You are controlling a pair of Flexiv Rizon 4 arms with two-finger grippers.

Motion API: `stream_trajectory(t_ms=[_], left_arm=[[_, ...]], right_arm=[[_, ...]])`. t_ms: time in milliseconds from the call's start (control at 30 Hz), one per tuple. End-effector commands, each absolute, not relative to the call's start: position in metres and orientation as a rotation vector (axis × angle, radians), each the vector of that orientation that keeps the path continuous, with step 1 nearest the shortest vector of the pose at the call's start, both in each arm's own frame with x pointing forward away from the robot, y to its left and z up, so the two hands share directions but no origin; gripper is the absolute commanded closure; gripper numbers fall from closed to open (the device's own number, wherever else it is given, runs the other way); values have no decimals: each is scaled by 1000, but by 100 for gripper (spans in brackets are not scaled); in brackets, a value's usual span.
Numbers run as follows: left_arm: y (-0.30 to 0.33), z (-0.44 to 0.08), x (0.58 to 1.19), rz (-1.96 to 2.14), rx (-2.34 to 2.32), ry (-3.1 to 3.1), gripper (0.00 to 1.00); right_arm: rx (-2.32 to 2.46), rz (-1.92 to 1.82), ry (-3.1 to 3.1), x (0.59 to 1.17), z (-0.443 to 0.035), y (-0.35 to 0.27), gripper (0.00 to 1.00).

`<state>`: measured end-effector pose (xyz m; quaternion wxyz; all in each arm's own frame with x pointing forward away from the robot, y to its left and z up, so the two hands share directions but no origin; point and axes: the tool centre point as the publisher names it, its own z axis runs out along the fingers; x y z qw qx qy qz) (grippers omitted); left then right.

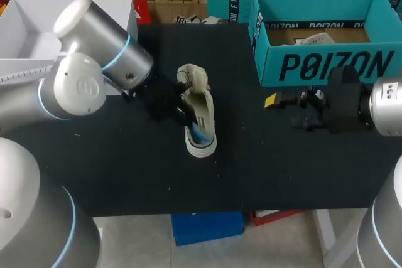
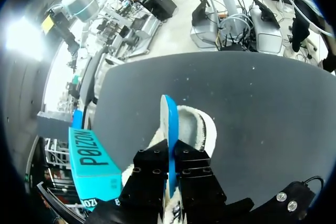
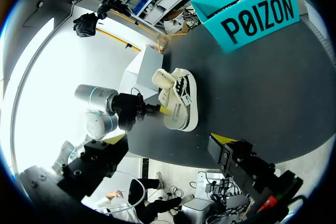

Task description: Take the shoe out of the shoebox, open the shoe tongue, remove and reinsert the insole, then place the shoe into the shoebox

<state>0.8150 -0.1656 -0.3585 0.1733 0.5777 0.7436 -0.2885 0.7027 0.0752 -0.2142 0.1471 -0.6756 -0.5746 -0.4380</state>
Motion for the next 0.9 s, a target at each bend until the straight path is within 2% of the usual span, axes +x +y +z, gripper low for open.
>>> stream_trajectory(t_ms=[33,733,767,833,867,900], left_arm=[[-167,-364,820,-793,1626,2109,100],[-169,-366,837,-665,1617,2109,100],[-169,-366,836,-664,1624,2110,88],[-170,-365,834,-664,1636,2112,51],[-170,-364,833,-668,1641,2113,9],[-170,-362,832,-682,1645,2115,0]], right_arm=[[-1944,-1259,-1654,703,-214,76,0],[-1944,-1259,-1654,703,-214,76,0],[-1944,-1259,-1654,703,-214,76,0],[-1944,-1259,-1654,703,-214,76,0],[-1944,-1259,-1654,703,-214,76,0],[-1944,-1259,-1654,703,-214,76,0]])
